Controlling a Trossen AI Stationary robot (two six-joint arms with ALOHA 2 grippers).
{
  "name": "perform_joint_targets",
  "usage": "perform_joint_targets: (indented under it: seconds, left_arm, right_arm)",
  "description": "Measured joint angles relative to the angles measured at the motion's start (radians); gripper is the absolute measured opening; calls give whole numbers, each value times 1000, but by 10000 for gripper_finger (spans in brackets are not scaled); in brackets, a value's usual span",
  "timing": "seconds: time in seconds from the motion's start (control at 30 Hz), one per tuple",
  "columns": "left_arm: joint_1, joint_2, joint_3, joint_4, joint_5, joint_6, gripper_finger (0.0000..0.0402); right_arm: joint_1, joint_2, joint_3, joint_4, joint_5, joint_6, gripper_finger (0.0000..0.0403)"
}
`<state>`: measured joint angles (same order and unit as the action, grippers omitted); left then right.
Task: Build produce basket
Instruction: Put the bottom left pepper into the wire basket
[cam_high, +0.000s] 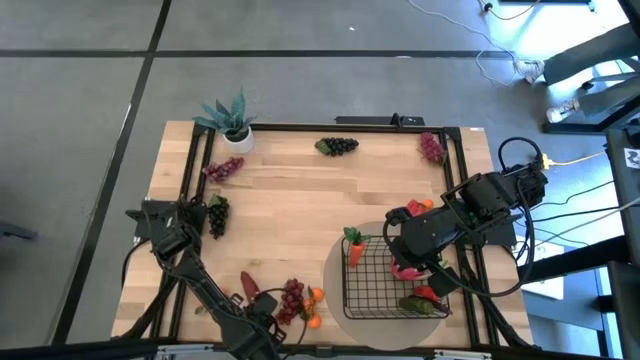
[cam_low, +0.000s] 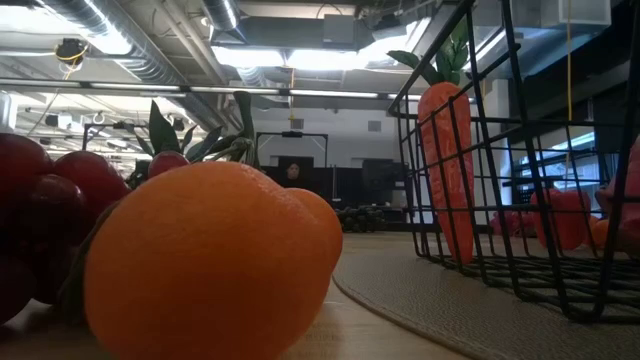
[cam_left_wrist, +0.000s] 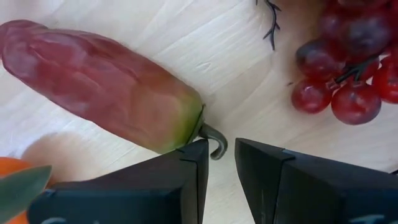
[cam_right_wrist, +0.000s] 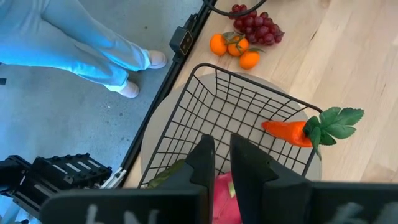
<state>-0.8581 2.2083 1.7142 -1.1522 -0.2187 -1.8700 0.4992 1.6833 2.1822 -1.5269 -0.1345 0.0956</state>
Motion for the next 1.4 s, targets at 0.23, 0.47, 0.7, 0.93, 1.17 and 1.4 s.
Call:
perform_joint_targets:
  seconds: [0.23,0.47,0.7,0.93,1.17,1.4]
  left_arm:
    - [15,22,1,8,37,74,69]
    - [43,22,1,11,34,140,47]
    - [59,22,1,11,33,205,7]
    - [61,7,0,8,35,214,3]
    - [61,-78,0,-9,72,240,1]
    - [63,-188,0,-52,30,245,0]
  right_arm:
    - [0,0,0,1,0,0,38]
    - [0,0,0,9,0,0,38]
    - [0,0,0,8,0,0,38]
    - [0,0,0,8,0,0,38]
    - [0,0,0,8,0,-47,38]
    - [1,0,0,8,0,-78,38]
